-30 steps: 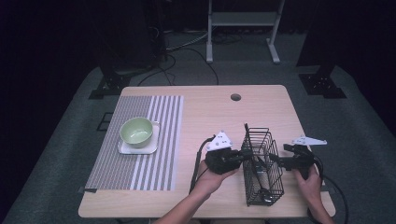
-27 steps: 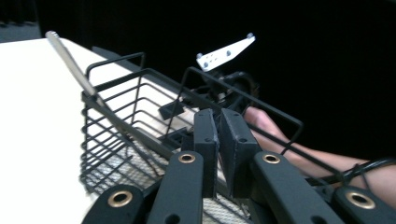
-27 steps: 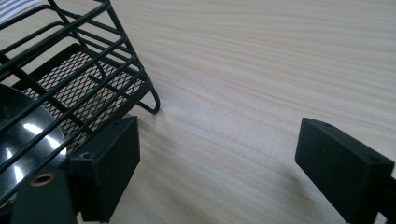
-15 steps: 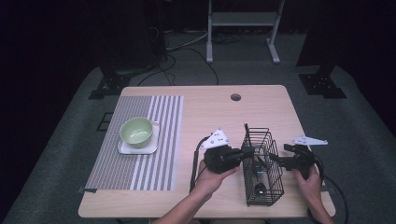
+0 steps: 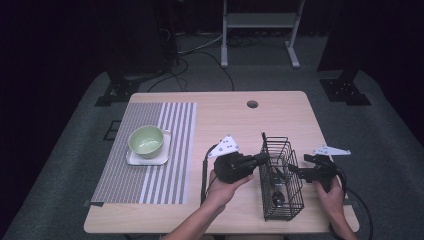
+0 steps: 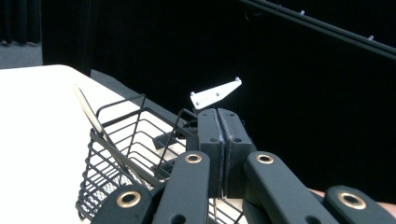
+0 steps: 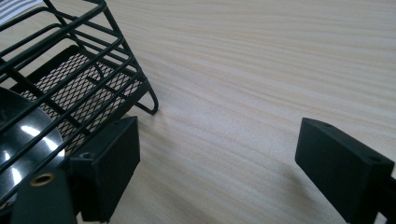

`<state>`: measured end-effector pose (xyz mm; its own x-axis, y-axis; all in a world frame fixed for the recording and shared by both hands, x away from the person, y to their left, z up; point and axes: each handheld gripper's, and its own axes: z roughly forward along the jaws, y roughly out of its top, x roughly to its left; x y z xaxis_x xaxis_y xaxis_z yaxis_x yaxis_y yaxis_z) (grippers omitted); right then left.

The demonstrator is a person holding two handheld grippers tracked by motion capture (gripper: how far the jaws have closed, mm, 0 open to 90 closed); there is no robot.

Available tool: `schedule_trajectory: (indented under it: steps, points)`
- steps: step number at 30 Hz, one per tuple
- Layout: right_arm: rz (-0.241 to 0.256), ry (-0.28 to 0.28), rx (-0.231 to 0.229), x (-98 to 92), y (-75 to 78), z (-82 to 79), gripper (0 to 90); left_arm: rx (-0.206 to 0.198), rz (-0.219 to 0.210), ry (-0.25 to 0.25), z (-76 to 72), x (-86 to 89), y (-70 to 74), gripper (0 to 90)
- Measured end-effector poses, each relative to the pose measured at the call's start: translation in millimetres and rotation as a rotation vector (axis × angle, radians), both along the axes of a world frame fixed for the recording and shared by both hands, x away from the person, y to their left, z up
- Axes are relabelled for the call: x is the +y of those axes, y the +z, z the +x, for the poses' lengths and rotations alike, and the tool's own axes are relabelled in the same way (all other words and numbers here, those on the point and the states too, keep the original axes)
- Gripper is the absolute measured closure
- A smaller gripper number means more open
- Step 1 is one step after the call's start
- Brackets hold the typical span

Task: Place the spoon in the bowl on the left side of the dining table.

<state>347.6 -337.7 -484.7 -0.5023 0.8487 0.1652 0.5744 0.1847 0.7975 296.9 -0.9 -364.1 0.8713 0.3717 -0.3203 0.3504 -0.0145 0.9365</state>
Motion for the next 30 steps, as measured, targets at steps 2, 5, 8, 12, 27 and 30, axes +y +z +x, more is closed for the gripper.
schedule_trajectory:
  steps: [2,5,8,12,27,30]
  points:
    - [0.0,-0.001,0.0,0.0,0.0,0.0,13.0,0.002,-0.015,0.006,0.1,2.4,2.4,89.5]
    - [0.0,-0.002,0.001,0.0,0.0,0.0,13.0,-0.001,-0.021,0.012,0.0,4.6,4.8,89.5]
    - [0.001,-0.003,0.002,0.0,0.0,0.1,13.0,0.002,-0.041,0.019,0.2,7.4,8.6,89.5]
    - [-0.002,-0.005,0.004,0.2,0.0,0.1,13.0,-0.001,-0.059,0.027,0.3,9.9,13.6,89.5]
    - [-0.004,-0.008,0.007,0.4,0.0,0.4,13.0,0.009,-0.142,0.061,2.2,29.6,32.5,89.5]
    - [-0.009,-0.008,0.006,0.7,-0.1,0.4,13.0,0.013,-0.158,0.064,2.6,33.0,35.1,89.5]
